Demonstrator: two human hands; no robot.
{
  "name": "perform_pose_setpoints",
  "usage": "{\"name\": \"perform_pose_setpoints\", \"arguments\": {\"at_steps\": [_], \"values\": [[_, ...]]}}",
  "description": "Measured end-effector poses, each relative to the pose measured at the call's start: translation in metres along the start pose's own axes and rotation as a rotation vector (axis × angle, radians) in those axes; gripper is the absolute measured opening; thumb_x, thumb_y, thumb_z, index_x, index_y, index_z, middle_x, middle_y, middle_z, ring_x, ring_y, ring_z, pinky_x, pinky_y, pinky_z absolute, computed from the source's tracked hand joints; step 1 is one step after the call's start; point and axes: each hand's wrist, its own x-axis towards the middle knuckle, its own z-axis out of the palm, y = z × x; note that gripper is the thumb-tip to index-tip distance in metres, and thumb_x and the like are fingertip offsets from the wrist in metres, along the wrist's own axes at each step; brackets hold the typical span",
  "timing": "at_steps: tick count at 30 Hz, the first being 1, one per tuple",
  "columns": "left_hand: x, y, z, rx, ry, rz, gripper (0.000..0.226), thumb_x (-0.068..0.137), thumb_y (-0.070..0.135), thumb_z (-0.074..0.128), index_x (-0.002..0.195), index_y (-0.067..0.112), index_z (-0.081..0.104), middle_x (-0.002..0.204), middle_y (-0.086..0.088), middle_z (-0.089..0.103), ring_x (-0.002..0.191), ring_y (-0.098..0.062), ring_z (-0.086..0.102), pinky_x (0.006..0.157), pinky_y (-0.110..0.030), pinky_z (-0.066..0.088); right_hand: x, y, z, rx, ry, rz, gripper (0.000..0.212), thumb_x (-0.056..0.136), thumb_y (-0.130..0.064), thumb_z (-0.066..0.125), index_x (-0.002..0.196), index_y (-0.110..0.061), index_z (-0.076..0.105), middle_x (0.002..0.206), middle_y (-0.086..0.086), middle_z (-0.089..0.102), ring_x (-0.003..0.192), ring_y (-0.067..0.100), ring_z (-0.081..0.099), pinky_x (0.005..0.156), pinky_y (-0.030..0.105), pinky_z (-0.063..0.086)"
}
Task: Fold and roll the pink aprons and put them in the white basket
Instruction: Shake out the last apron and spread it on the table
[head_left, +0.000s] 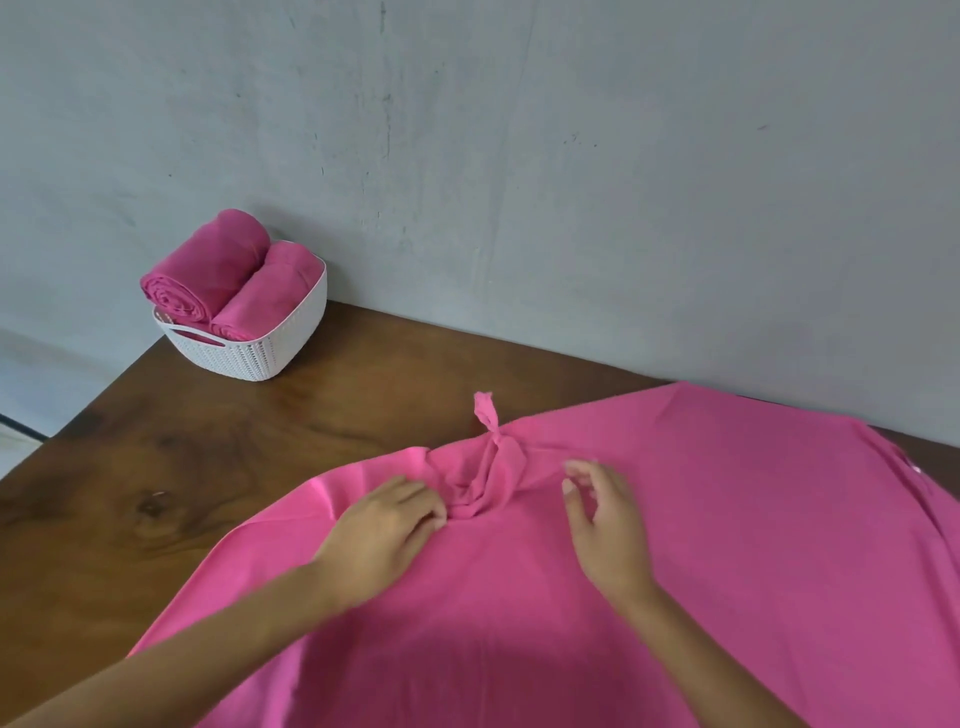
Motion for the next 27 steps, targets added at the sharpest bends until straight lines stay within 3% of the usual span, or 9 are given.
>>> {"name": "perform_pose_setpoints", "arguments": {"at_steps": [5,10,13,15,16,18,21,25,27], "values": [[0.003,0.006,0.007,0.007,0.045,-0.037,0.010,0.094,0.035,0.055,0.090,0.026,0.058,0.091,0.014,0.057,0.086,-0.011,0.051,0.079,-0.029,0.048,0.030,-0.016,-0.007,-0.156,-0.011,-0.149,0.022,0.098,-0.017,0.059,0.119,-0.018,0.064,0.118,-0.009,0.061,0.114,0.010,0.052,0.098,0.022,0.039],[0.016,0.031,0.017,0.038,0.039,0.033,0.017,0.091,0.041,0.062,0.097,0.025,0.058,0.099,0.010,0.056,0.090,-0.014,0.052,0.082,-0.027,0.049,0.062,-0.036,0.003,-0.135,-0.270,-0.049,0.033,0.101,-0.021,0.054,0.134,-0.024,0.057,0.133,-0.005,0.059,0.127,0.014,0.047,0.109,0.037,0.041],[0.024,0.043,0.033,0.136,0.002,0.055,0.029,0.085,0.041,0.072,0.106,0.024,0.062,0.106,0.006,0.059,0.097,-0.017,0.057,0.083,-0.033,0.055,0.081,-0.053,0.008,-0.182,-0.507,-0.028,0.064,0.098,0.001,0.046,0.151,-0.035,0.039,0.156,-0.001,0.035,0.143,0.019,0.025,0.119,0.032,0.023],[0.030,0.046,0.041,0.195,-0.043,-0.006,0.039,0.078,0.040,0.079,0.110,0.022,0.064,0.107,0.003,0.060,0.096,-0.020,0.060,0.079,-0.036,0.058,0.092,-0.059,0.011,-0.383,-0.620,-0.102,0.086,0.086,0.016,0.046,0.152,-0.037,0.036,0.164,0.001,0.016,0.150,0.022,0.009,0.120,0.039,0.024],[0.033,0.047,0.043,0.210,-0.051,-0.048,0.041,0.075,0.039,0.081,0.109,0.021,0.065,0.105,0.002,0.061,0.093,-0.021,0.062,0.077,-0.037,0.059,0.097,-0.059,0.011,-0.497,-0.640,-0.146,0.086,0.082,0.017,0.049,0.149,-0.036,0.041,0.166,0.001,0.011,0.151,0.023,0.005,0.119,0.043,0.026],[0.039,0.046,0.046,0.239,-0.047,-0.095,0.041,0.068,0.033,0.087,0.102,0.019,0.068,0.096,0.000,0.063,0.084,-0.022,0.064,0.068,-0.037,0.059,0.105,-0.054,0.013,-0.645,-0.632,-0.195,0.059,0.087,0.007,0.057,0.133,-0.029,0.056,0.167,0.003,0.014,0.152,0.026,0.005,0.118,0.046,0.029],[0.044,0.044,0.047,0.262,0.001,-0.079,0.035,0.062,0.014,0.090,0.090,0.016,0.069,0.084,-0.001,0.064,0.072,-0.024,0.062,0.057,-0.036,0.055,0.109,-0.045,0.010,-0.722,-0.571,-0.197,0.012,0.097,-0.019,0.061,0.108,-0.022,0.064,0.158,0.002,0.035,0.148,0.026,0.018,0.112,0.043,0.033],[0.046,0.037,0.036,0.036,0.065,-0.175,0.015,0.083,0.007,0.073,0.090,0.015,0.063,0.094,-0.002,0.061,0.082,-0.025,0.060,0.066,-0.036,0.053,0.103,-0.044,-0.004,-0.631,-0.487,-0.185,0.014,0.102,-0.027,0.054,0.108,-0.019,0.063,0.129,-0.002,0.056,0.129,0.022,0.039,0.103,0.040,0.040],[0.051,0.031,0.020,-0.150,0.093,-0.230,0.010,0.092,0.005,0.061,0.092,0.015,0.060,0.103,0.001,0.054,0.087,-0.014,0.056,0.079,-0.023,0.047,0.102,-0.050,-0.014,-0.528,-0.417,-0.135,0.014,0.103,-0.026,0.050,0.103,-0.017,0.061,0.114,-0.001,0.062,0.118,0.023,0.047,0.096,0.041,0.044]]}}
